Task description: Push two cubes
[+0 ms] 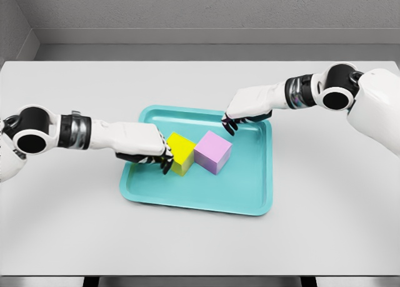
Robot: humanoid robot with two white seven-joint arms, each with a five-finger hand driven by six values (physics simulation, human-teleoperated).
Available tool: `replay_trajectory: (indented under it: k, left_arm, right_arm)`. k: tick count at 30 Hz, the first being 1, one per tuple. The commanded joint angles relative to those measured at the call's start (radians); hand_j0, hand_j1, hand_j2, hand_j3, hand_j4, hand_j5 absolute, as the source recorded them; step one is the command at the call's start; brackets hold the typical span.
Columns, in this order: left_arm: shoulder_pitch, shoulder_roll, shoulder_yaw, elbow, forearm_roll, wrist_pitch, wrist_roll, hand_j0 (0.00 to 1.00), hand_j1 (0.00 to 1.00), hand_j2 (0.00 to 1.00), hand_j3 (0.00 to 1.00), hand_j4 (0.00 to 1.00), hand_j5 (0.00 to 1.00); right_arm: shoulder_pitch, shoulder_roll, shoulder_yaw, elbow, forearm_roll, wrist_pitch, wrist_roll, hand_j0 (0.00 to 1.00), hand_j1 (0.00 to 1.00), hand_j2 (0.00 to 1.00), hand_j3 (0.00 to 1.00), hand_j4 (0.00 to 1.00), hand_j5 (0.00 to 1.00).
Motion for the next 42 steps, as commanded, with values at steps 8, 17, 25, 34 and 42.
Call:
replay_trajectory:
  k: [8, 17, 25, 34, 42]
  left_arm:
    - [-0.003, -0.049, -0.002, 0.048, -0.052, -0.008, -0.003, 0.4, 0.4, 0.4, 0.4, 0.4, 0.4]
    - [-0.018, -0.056, 0.008, 0.062, -0.052, -0.008, -0.003, 0.4, 0.4, 0.4, 0.4, 0.4, 0.4]
    - [-0.044, -0.102, 0.008, 0.06, -0.053, -0.008, -0.003, 0.4, 0.4, 0.4, 0.4, 0.4, 0.4]
    - [-0.048, -0.107, 0.024, 0.085, -0.059, -0.008, -0.003, 0.4, 0.4, 0.4, 0.4, 0.4, 0.4]
    - [-0.055, -0.131, 0.026, 0.085, -0.058, -0.008, -0.003, 0.4, 0.4, 0.4, 0.4, 0.4, 0.4]
  right_arm:
    - [0.002, 0.011, 0.002, -0.002, -0.004, 0.002, 0.0, 0.4, 0.4, 0.4, 0.4, 0.4, 0.4]
    - [0.002, 0.011, 0.002, -0.003, -0.004, 0.002, 0.0, 0.4, 0.4, 0.4, 0.4, 0.4, 0.4]
    - [0.002, 0.011, 0.002, -0.005, -0.004, 0.002, 0.0, 0.41, 0.41, 0.41, 0.41, 0.41, 0.41]
    - [0.003, 0.01, 0.004, -0.005, -0.004, 0.002, 0.0, 0.41, 0.41, 0.41, 0.41, 0.41, 0.41]
    - [0.003, 0.008, 0.002, -0.019, -0.006, 0.002, 0.0, 0.41, 0.41, 0.41, 0.41, 0.41, 0.41]
